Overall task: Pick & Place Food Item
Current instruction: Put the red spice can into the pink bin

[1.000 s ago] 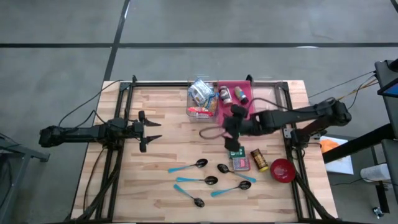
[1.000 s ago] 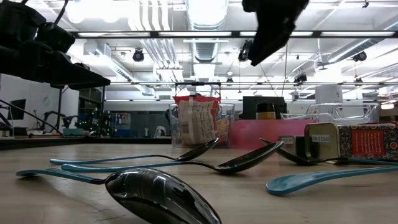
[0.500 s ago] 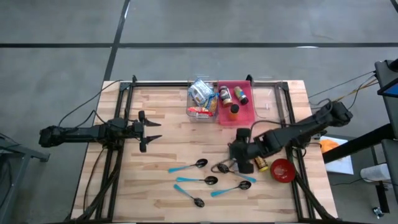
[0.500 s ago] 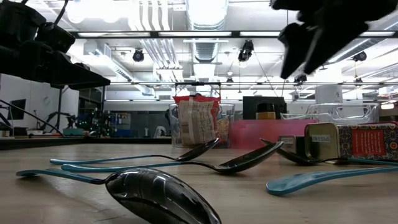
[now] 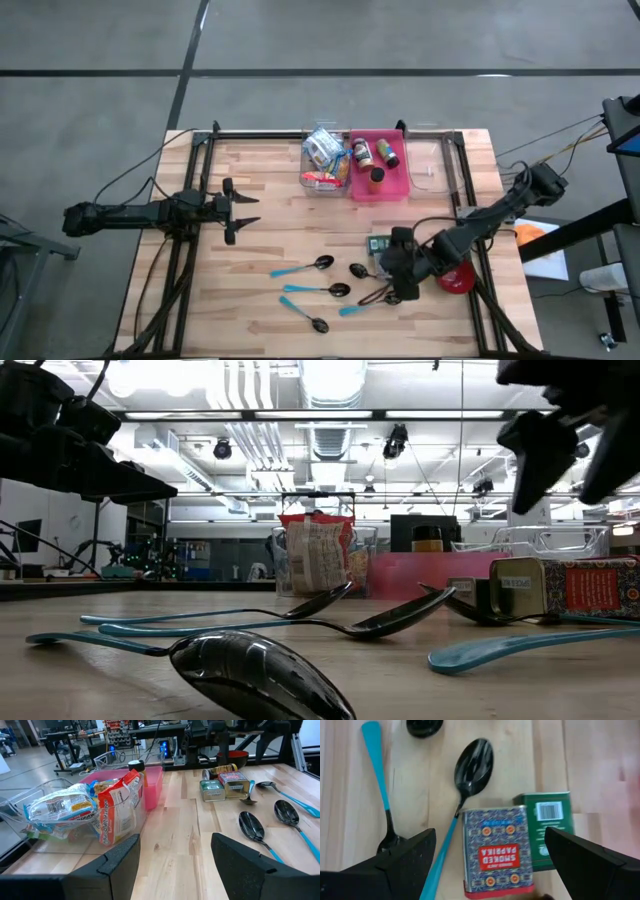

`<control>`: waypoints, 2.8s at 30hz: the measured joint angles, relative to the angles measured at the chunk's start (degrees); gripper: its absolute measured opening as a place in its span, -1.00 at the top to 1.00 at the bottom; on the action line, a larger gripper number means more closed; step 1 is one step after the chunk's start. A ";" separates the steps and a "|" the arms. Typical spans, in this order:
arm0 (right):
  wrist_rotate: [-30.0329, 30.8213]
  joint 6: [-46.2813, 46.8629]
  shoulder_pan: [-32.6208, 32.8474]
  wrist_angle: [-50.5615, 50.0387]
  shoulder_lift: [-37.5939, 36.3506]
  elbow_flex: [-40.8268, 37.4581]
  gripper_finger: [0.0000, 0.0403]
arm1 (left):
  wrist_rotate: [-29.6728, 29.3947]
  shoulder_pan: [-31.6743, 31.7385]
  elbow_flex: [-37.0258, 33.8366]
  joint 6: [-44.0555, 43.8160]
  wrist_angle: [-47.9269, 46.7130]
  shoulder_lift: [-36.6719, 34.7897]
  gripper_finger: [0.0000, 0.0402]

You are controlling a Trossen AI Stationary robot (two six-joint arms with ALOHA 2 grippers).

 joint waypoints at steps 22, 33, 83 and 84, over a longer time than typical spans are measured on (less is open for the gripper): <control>0.53 4.46 0.43 10.12 0.39 -9.26 -0.84 | 0.01 0.00 0.00 0.03 0.00 0.00 -0.22; 0.16 4.32 0.43 13.49 3.85 -10.79 -0.84 | 0.02 0.01 0.00 -0.12 0.00 0.04 -0.22; -1.27 7.43 0.42 14.86 3.91 -11.78 -0.64 | 0.01 -0.02 0.00 0.03 0.00 0.02 -0.21; -1.25 7.45 0.40 14.84 3.91 -11.78 -0.59 | 0.00 0.00 0.00 0.03 0.00 0.02 -0.21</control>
